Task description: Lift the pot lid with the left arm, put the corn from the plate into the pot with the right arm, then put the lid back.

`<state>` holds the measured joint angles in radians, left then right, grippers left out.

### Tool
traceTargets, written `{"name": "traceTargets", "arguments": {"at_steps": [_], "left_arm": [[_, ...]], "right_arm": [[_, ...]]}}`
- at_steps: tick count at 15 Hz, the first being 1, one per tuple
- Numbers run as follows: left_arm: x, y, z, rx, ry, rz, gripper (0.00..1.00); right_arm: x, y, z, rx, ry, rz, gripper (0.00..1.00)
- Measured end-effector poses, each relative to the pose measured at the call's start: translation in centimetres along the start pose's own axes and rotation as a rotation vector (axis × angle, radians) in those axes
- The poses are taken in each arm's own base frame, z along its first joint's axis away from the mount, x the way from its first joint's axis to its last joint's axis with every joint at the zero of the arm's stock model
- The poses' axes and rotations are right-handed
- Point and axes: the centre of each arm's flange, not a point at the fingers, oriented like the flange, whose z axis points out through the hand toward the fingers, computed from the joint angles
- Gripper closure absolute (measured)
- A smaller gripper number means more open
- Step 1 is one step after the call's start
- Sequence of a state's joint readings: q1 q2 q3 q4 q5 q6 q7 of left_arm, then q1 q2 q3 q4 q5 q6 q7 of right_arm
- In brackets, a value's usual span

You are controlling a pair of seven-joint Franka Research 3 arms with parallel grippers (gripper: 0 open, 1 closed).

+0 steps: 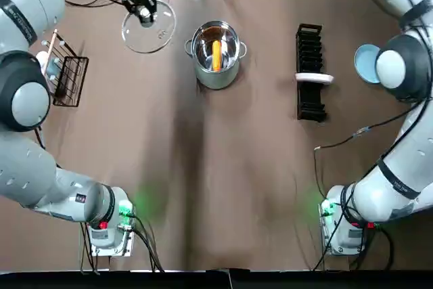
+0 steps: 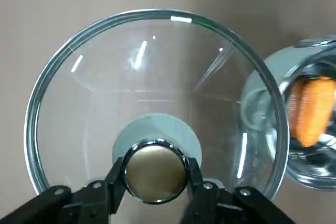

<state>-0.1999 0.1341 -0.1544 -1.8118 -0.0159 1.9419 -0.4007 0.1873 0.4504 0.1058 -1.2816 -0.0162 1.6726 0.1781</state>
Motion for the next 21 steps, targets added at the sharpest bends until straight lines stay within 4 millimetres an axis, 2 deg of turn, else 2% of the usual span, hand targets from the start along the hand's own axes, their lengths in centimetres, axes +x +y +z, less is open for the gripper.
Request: {"name": "traceTargets", "arguments": {"at_steps": [2,6,7,8,11,13,15,18,21], "left_arm": [[-1.2,3.8,-0.1,-0.010,0.012,-0.019,0.50],[-2.7,11.5,0.6,-0.016,0.029,-0.078,0.50],[-2.8,13.3,1.1,-0.003,0.041,-0.090,0.50],[-3.0,17.0,2.4,0.016,0.063,-0.115,0.50],[-3.6,21.6,5.3,0.023,0.057,-0.137,0.50],[-3.9,23.7,6.8,0.001,0.083,-0.154,0.50],[-3.9,24.9,7.7,-0.024,0.120,-0.174,0.50],[-4.0,25.8,8.5,-0.025,0.151,-0.182,0.50],[-4.5,26.6,8.9,-0.024,0.166,-0.183,0.50]], "right_arm": [[-0.5,3.2,-2.0,0.005,0.017,0.028,0.00],[-2.4,5.2,-3.8,0.003,0.056,0.056,0.00],[-3.1,5.4,-4.0,0.000,0.056,0.060,0.00],[-4.6,6.0,-4.2,-0.005,0.058,0.069,0.00],[-6.9,7.2,-5.2,-0.004,0.067,0.090,0.00],[-8.8,8.7,-6.9,-0.005,0.043,0.117,0.00],[-10.9,9.9,-8.5,-0.014,-0.025,0.134,0.00],[-12.7,11.0,-10.5,-0.014,-0.045,0.070,0.00],[-13.9,13.1,-11.7,0.021,-0.039,0.051,0.00]]}}
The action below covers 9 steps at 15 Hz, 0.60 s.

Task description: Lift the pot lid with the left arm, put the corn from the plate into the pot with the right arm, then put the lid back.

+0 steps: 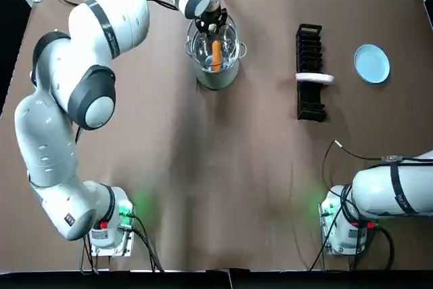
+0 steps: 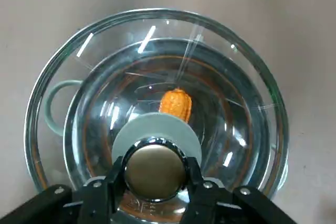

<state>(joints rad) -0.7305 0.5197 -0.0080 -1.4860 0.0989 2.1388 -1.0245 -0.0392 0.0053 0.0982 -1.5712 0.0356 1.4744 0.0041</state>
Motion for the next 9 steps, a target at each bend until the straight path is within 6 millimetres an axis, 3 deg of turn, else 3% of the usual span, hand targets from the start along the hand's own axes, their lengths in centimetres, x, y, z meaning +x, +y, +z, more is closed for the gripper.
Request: {"name": "traceTargets", "arguments": {"at_steps": [3,9], "left_arm": [[-0.5,0.5,1.0,-0.004,0.001,0.003,0.50],[-1.1,1.1,3.0,-0.008,0.000,0.012,0.50]], "right_arm": [[-0.9,1.4,-0.3,0.014,0.006,0.016,0.00],[-1.3,1.3,-0.4,0.030,0.035,0.017,0.00]]}}
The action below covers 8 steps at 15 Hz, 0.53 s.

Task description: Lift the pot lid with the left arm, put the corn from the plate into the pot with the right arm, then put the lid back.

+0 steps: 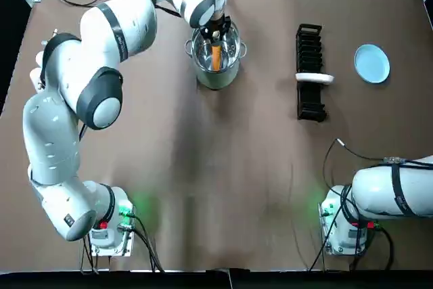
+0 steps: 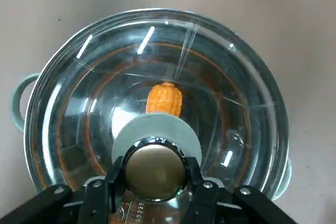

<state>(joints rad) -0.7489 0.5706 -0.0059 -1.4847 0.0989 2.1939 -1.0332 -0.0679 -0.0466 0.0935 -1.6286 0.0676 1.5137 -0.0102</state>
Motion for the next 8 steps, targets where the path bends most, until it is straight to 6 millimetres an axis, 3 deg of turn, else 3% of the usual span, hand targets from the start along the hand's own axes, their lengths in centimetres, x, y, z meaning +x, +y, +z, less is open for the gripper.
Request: {"name": "traceTargets", "arguments": {"at_steps": [3,8], "left_arm": [[0.0,0.0,0.6,0.004,-0.002,0.000,0.50],[0.0,0.0,0.7,0.004,-0.002,0.000,0.50]], "right_arm": [[0.4,1.1,-0.1,0.000,0.040,0.018,0.00],[0.5,2.6,2.7,-0.001,0.004,0.042,0.00]]}}
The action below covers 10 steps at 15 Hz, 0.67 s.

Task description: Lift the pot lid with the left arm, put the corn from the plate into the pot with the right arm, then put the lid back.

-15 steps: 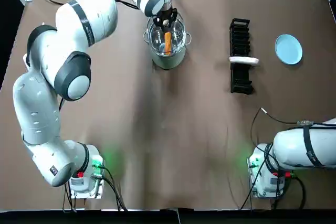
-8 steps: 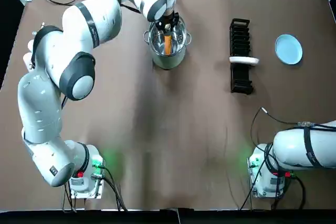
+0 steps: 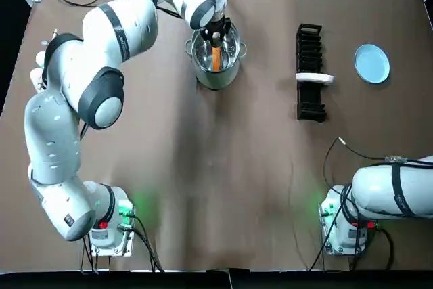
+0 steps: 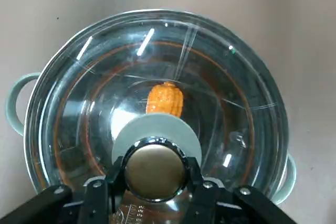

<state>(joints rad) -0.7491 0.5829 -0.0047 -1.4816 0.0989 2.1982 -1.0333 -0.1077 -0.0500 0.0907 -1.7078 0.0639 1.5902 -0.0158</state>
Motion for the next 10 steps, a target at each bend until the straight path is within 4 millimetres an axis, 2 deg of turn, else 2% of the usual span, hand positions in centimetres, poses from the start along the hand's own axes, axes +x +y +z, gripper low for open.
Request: {"name": "traceTargets", "arguments": {"at_steps": [5,10], "left_arm": [[0.1,0.0,0.1,-0.001,0.002,-0.001,0.50],[0.5,0.2,0.4,-0.030,0.022,-0.004,0.43]], "right_arm": [[0.2,-0.8,1.7,-0.003,0.018,-0.016,0.00],[0.8,0.6,1.5,-0.001,0.074,0.012,0.00]]}}
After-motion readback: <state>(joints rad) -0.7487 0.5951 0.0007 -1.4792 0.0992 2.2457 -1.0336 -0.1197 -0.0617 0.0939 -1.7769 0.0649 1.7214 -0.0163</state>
